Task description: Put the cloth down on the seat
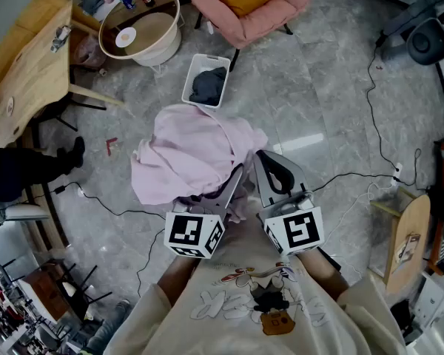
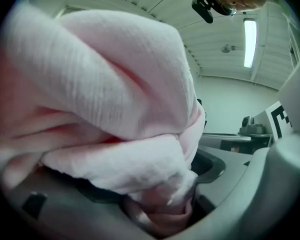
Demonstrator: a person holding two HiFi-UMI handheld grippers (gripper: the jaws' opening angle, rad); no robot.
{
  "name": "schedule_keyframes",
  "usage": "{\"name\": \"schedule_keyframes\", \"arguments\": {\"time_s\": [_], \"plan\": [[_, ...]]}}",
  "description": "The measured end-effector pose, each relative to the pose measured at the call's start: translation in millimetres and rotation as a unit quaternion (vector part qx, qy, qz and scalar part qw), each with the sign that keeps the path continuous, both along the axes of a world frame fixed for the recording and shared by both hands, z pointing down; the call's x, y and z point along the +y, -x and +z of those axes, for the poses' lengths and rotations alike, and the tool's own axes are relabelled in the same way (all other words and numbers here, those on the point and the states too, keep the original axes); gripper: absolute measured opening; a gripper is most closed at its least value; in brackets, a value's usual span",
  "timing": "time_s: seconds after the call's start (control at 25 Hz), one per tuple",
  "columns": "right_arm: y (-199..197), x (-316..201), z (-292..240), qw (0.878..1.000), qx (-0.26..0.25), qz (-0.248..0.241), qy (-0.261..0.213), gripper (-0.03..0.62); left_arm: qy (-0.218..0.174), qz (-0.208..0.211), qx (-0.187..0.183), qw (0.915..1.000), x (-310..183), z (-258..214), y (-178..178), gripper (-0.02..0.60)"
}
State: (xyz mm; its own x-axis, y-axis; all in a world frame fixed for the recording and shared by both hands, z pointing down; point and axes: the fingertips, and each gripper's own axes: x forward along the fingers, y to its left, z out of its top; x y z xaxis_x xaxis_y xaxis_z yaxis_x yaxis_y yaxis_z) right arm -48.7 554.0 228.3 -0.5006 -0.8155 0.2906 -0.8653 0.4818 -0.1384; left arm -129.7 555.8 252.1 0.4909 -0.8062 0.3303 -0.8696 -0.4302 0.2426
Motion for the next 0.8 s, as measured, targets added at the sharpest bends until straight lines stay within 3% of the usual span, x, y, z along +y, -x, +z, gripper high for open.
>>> {"name": "schedule_keyframes", "arguments": {"time_s": [0.2,0.44,0.8], "plan": [[-31,18,-19,1.0,0.008,0.004,-0.014,0.018,-0.016,0.004,-0.009,0.9998,23,-21,-33,0.422],[-79,33,-20,0.999,-0.035,0.01,-0.002,0.02,-0.017,0.006,-0.024,0.9996,41,-27,-77,0.422],[-123,61,-9,0.998,-0.061,-0.009,0.008,0.02,0.001,-0.039,-0.062,0.9973,74,-11,-93,0.422]]}}
